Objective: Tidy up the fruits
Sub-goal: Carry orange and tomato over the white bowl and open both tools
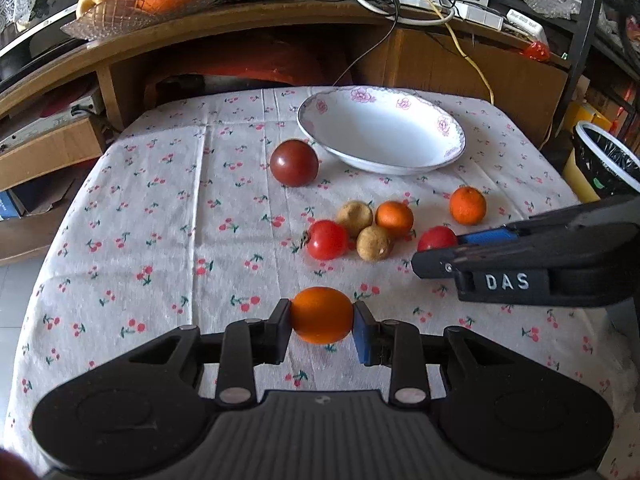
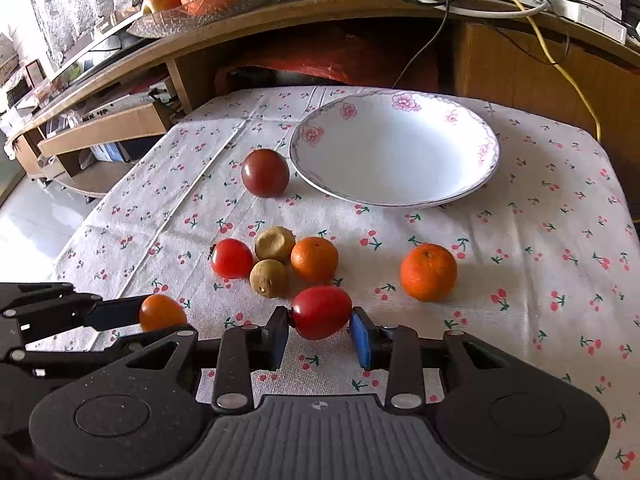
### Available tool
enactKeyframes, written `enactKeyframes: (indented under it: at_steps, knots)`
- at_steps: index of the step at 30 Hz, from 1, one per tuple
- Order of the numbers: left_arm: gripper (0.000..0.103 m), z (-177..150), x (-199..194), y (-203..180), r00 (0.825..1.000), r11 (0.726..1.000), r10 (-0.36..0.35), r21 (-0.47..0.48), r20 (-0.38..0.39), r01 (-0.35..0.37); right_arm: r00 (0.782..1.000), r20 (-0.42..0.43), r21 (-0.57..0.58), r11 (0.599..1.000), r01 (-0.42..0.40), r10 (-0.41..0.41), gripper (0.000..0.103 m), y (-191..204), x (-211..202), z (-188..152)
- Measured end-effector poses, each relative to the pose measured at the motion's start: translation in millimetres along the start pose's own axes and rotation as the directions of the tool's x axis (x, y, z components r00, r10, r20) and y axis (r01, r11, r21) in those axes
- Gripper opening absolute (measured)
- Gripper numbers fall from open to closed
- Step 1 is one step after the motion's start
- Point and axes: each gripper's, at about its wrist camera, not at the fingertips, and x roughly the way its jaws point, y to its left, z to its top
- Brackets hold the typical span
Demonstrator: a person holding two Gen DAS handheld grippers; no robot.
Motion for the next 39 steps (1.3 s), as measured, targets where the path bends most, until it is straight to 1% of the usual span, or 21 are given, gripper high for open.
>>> enactKeyframes:
  at_steps: [5,11,16,22,31,39]
  knots:
    - [0.039,16,-1,-5,1.000,1.000,-0.019,0.015,0.011,0.019,1.000,0.014,0.013,1.000,0.002,-0.002,0.029,-3,-12,8]
    - [0.039,42,2,-13,0.998,0.998,-0.050,0.040,0.032,0.049,0.999,0.028,-0.005,1.000,0.025,-0.025,0.029,-8,-23,25]
    - [0.039,70,12,-18,0.997,0.997,-0.059,0.060,0.049,0.056,0.996,0.053,-0.041,0.997,0.067,-0.065,0.029,-13,-24,47]
    - [0.039,98,29,-19,0.996,0.995,-0.063,0.075,0.059,0.059,0.994,0.077,-0.010,0.997,0.081,-0.080,0.029,-28,-16,64]
    - [0.039,110,57,-23,0.997,0.995,-0.055,0.081,0.049,0.051,0.993,0.061,0.023,0.995,0.099,-0.100,0.029,-45,5,73]
    - [0.039,113,72,-24,0.998,0.995,-0.054,0.083,0.036,0.051,0.992,0.055,0.013,0.994,0.110,-0.110,0.029,-52,15,76]
